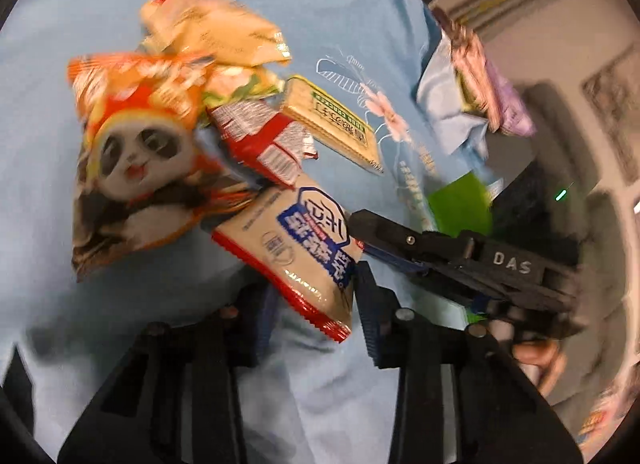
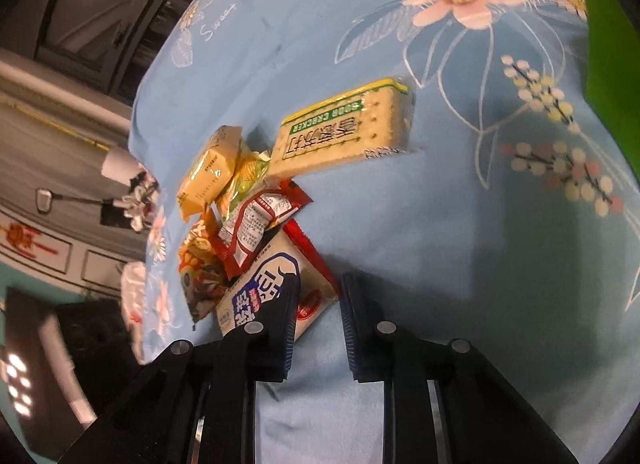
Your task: Organize snacks
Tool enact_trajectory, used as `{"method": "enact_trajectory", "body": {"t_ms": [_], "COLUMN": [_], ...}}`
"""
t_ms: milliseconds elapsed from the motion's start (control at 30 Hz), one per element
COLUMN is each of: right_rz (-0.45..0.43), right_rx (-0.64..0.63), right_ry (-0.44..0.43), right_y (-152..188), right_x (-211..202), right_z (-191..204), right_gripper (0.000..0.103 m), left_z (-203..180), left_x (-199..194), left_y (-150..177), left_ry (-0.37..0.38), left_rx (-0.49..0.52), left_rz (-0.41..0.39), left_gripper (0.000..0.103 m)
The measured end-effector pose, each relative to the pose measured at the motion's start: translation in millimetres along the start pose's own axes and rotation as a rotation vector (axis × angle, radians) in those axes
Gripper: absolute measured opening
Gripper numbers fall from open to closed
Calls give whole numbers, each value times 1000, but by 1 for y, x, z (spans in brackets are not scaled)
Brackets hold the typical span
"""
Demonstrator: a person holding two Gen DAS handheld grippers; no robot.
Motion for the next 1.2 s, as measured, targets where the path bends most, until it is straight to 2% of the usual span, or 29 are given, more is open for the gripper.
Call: {"method": "enact_trajectory", "body": {"t_ms": [100,200,300,433,467,500,600,733,867,1067,1200], "right_rz": [6,5,-5,-14,-17,-8,-13,-21,-41,-144,-204], "right_rx": [75,71,34,-20,-24,-33,-14,29,20,-63,-94], "right_ry": [-55,-81,-56,-10,0,10,2,-39,-62,-62,-34], "right_y": [-1,0,1,1,1,2,4,6,10,23,32], "right_x": [0,3,7,14,16,17,19,12,1,-41,-71], "right_z": [-7,-3,8,20,23,24,23,16,21,44,44], "right_gripper": [24,32,38,37,34,23,19,17,17,17,16], "left_z": [11,7,7,12,12,12,9,3,-10,-44,-70], "left_x": [-3,0,0,-3,-3,-4,-5,-6,-17,-38,-39], "left_y": [0,1,1,1,1,2,2,4,6,14,20], "left_ry": [65,32,24,44,42,40,22,19,19,48,67], "left_rx": [-52,-21,-25,-49,-53,-49,-37,-22,-3,89,145], "left_rz": [-7,-8,-7,-6,-7,-7,-7,6,-16,-65,-75], "left_gripper": [34,33,30,23,22,22,22,22,22,21,20]}}
Point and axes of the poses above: each gripper's, at about its wrist camera, not at the fingertips, and x roughly the way its jaws point, z to its left, y to its underside, the point moved 5 cm from there along x, roughly the way its jaws point, and after that the axes turned 9 degrees about z, right-handed, at the moved point
